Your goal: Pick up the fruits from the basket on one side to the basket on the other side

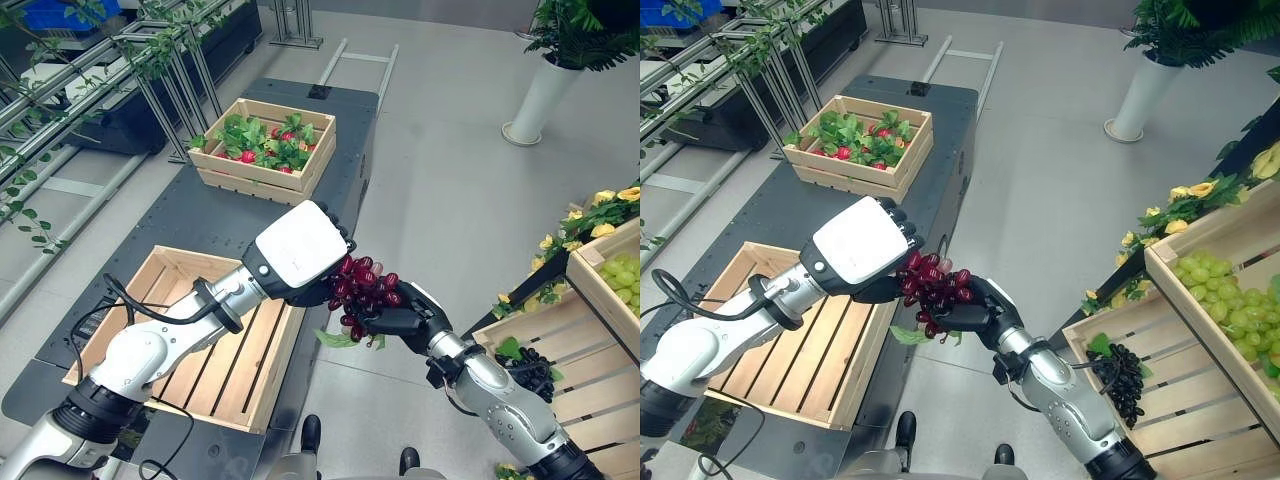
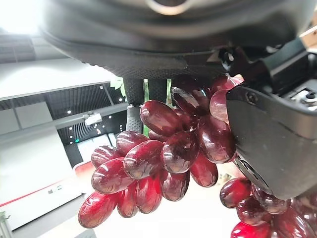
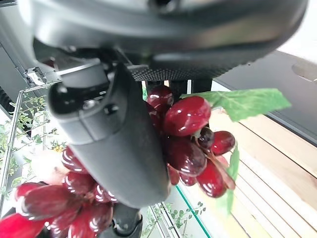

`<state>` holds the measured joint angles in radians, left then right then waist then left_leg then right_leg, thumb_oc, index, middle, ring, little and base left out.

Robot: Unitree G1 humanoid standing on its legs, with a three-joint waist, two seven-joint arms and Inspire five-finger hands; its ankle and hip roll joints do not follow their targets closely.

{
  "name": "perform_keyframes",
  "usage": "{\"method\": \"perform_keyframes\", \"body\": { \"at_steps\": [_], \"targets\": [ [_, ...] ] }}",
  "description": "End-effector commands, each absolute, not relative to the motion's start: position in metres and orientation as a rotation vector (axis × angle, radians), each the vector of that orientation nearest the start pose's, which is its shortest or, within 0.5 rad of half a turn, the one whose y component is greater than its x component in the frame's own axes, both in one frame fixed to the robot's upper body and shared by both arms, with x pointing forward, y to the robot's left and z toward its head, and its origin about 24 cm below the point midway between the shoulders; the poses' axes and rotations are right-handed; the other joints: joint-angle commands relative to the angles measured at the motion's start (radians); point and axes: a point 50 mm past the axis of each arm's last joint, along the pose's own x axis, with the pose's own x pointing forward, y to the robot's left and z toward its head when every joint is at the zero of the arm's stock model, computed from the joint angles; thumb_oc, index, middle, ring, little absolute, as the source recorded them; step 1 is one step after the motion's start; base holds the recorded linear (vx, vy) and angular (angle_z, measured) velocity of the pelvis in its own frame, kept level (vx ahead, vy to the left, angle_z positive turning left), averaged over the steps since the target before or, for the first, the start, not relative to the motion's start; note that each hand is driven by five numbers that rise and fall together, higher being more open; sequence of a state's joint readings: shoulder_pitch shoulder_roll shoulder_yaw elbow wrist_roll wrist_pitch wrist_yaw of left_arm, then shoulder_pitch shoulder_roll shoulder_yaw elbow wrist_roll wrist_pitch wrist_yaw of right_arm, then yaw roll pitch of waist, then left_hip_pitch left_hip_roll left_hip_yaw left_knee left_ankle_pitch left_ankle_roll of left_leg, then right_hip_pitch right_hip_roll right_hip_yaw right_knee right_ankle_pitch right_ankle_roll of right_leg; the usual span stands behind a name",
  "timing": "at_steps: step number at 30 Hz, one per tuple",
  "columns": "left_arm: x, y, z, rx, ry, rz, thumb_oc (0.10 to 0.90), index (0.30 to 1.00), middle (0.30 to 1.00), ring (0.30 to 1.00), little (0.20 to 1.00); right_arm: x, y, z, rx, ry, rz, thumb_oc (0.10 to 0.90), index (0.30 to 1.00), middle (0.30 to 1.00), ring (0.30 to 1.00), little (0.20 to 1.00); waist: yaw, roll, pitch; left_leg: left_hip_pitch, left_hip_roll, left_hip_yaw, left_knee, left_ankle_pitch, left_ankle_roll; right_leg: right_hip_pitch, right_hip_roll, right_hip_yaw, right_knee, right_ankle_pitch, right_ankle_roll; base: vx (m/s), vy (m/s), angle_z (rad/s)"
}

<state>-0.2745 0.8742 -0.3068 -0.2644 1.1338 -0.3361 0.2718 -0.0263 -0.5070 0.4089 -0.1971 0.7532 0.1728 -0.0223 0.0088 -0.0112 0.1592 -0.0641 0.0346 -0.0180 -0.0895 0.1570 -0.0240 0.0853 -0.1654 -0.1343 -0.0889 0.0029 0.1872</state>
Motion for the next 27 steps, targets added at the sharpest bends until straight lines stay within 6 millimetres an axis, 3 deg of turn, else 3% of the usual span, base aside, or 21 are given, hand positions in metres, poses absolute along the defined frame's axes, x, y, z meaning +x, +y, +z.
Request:
{"method": "perform_keyframes", "body": {
  "at_steps": [1,4,6,7,15,22,23,24,27],
  "targets": [
    [0.238,0.134,0.194,1.5,-1.311,-0.119,0.4,0.3,0.3,0.3,0.3,0.248,-0.127,0.091,0.318,-0.03,0.405,0.4,0.3,0.3,0.3,0.3,-0.005,0.006,-0.131,0.104,0.02,0.026,0.002,-0.167,-0.015,-0.059,0.014,0.013,0.002,0.056,-0.032,0.0,0.0,0.0],
    [0.238,0.137,0.195,1.472,-1.298,-0.09,0.413,0.319,0.319,0.319,0.319,0.249,-0.132,0.09,0.325,-0.033,0.364,0.4,0.3,0.3,0.3,0.3,-0.01,0.004,-0.133,0.104,0.023,0.032,0.002,-0.168,-0.015,-0.063,0.018,0.019,0.002,0.056,-0.034,-0.02,-0.005,-0.03],
    [0.239,0.141,0.194,1.467,-1.261,-0.064,0.7,0.749,0.749,0.749,0.749,0.248,-0.137,0.09,0.344,-0.047,0.329,0.4,0.3,0.3,0.3,0.3,-0.012,0.003,-0.134,0.105,0.027,0.035,0.002,-0.166,-0.017,-0.065,0.021,0.024,0.002,0.057,-0.034,-0.02,-0.011,-0.05],
    [0.24,0.143,0.195,1.467,-1.244,-0.049,0.8,0.9,0.9,0.9,0.9,0.249,-0.139,0.091,0.352,-0.054,0.318,0.4,0.3,0.3,0.3,0.3,-0.012,0.002,-0.134,0.105,0.028,0.035,0.002,-0.166,-0.017,-0.066,0.022,0.025,0.002,0.057,-0.035,-0.03,-0.014,-0.06],
    [0.251,0.18,0.191,1.385,-1.007,0.128,0.8,0.9,0.9,0.9,0.9,0.249,-0.154,0.098,0.405,-0.126,0.231,0.4,0.3,0.3,0.3,0.3,-0.016,-0.001,-0.133,0.1,0.037,0.031,0.002,-0.164,-0.018,-0.081,0.041,0.053,0.002,0.058,-0.043,-0.03,-0.005,-0.11],
    [0.254,0.224,0.178,1.202,-0.8,0.388,0.8,0.9,0.9,0.9,0.9,0.251,-0.164,0.101,0.437,-0.169,0.189,0.4,0.3,0.3,0.3,0.3,-0.005,-0.003,-0.131,0.095,0.005,-0.012,0.002,-0.163,-0.006,-0.092,0.052,0.107,0.002,0.066,-0.049,-0.02,0.04,-0.18],
    [0.252,0.239,0.171,1.04,-0.736,0.488,0.8,0.9,0.9,0.9,0.9,0.252,-0.165,0.101,0.45,-0.18,0.171,0.4,0.3,0.3,0.3,0.3,-0.002,-0.002,-0.127,0.096,-0.001,-0.012,0.002,-0.162,-0.002,-0.092,0.049,0.117,0.002,0.068,-0.05,0.01,0.09,-0.38],
    [0.252,0.24,0.169,1.012,-0.729,0.5,0.8,0.9,0.9,0.9,0.9,0.252,-0.165,0.1,0.451,-0.182,0.167,0.4,0.3,0.3,0.3,0.3,-0.003,-0.002,-0.126,0.097,0.0,-0.008,0.002,-0.163,-0.002,-0.091,0.048,0.116,0.002,0.068,-0.049,0.02,0.126,-0.25],
    [0.25,0.246,0.154,0.618,-0.67,0.514,0.8,0.9,0.9,0.9,0.9,0.253,-0.164,0.096,0.479,-0.185,0.106,0.4,0.3,0.3,0.3,0.3,-0.003,-0.006,-0.125,0.103,-0.001,0.007,0.002,-0.168,0.001,-0.085,0.032,0.097,0.002,0.067,-0.045,0.01,0.071,-0.08]
  ]
}}
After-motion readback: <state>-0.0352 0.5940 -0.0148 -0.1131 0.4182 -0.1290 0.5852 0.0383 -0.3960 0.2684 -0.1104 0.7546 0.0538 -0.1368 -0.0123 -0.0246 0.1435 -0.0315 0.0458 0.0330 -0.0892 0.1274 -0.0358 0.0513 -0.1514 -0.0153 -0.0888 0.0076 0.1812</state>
